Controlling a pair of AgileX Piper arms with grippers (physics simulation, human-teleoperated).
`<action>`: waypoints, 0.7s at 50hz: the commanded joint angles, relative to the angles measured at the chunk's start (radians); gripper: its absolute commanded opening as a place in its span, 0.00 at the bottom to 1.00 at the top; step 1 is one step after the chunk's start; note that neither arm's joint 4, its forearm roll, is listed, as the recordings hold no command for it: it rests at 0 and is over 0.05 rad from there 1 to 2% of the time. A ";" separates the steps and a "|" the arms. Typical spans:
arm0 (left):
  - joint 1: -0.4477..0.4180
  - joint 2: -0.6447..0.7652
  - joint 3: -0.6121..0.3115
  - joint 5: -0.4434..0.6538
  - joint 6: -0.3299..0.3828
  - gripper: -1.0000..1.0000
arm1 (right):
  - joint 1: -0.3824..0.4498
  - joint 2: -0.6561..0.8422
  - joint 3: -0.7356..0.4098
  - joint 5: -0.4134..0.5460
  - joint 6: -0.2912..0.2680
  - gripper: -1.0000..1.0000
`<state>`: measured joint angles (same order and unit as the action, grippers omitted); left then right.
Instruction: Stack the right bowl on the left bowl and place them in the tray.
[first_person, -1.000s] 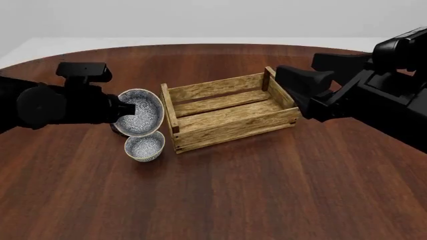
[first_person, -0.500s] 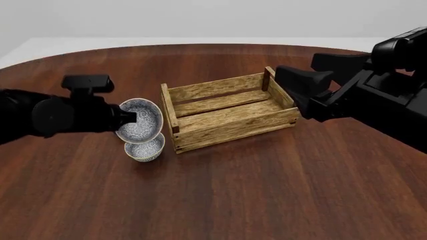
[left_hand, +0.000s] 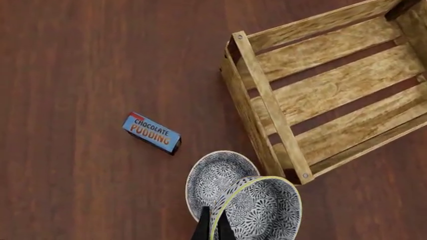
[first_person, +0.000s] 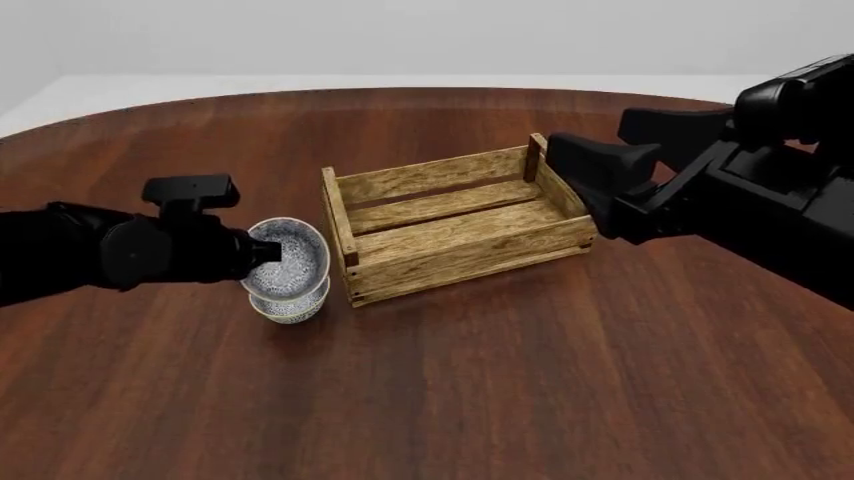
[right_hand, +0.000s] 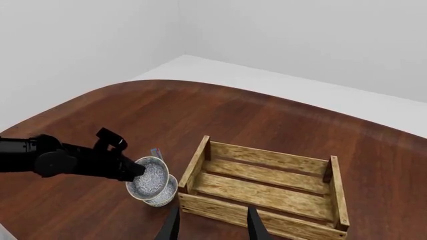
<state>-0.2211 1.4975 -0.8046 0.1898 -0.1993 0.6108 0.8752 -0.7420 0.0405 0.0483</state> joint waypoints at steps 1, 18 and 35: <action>0.013 0.033 0.002 -0.031 -0.006 0.00 | 0.000 0.001 0.000 -0.001 -0.001 1.00; 0.028 0.082 0.008 -0.067 -0.019 0.00 | -0.001 0.002 0.002 -0.002 -0.002 1.00; 0.035 0.104 0.017 -0.091 -0.017 0.00 | -0.001 0.008 0.002 -0.005 -0.002 1.00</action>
<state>-0.1883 1.5913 -0.7899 0.1151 -0.2200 0.6096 0.8793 -0.7402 0.0377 0.0466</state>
